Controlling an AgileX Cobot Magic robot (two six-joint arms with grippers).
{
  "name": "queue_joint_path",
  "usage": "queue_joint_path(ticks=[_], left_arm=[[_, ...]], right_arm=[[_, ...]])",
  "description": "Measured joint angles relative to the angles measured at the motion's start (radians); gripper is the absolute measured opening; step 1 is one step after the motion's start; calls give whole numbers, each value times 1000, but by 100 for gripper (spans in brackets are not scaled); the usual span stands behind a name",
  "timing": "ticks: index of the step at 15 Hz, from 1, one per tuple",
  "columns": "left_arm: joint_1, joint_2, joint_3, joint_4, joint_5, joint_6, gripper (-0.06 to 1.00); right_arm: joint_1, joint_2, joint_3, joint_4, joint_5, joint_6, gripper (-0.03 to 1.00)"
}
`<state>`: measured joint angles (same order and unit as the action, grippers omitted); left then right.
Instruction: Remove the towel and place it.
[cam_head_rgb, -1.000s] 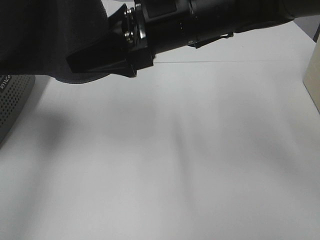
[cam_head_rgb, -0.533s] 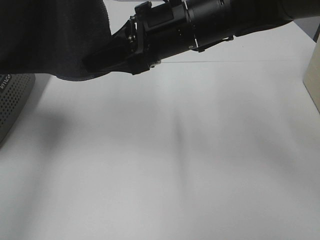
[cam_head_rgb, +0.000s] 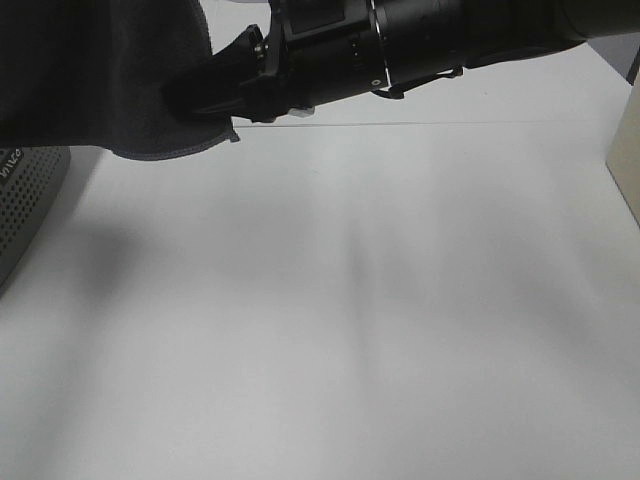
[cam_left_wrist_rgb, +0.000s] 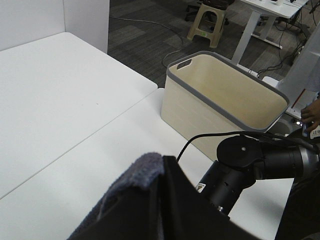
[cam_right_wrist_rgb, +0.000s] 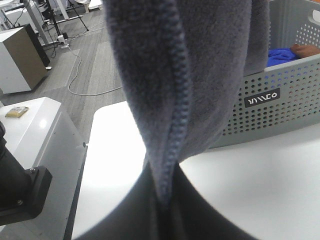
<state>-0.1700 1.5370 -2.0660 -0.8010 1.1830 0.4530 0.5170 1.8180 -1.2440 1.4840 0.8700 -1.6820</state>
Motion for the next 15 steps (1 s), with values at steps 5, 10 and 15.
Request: queue_joint_path(ticks=[5, 10, 15], left_arm=[[0, 0, 0, 1, -1, 4, 0], [0, 0, 0, 15, -27, 53, 0], [0, 1, 0, 19, -192, 127, 0]], right_arm=[[0, -46, -36, -204, -167, 319, 1], [-1, -139, -235, -797, -87, 911, 1], [-1, -147, -595, -1255, 240, 1260, 1]])
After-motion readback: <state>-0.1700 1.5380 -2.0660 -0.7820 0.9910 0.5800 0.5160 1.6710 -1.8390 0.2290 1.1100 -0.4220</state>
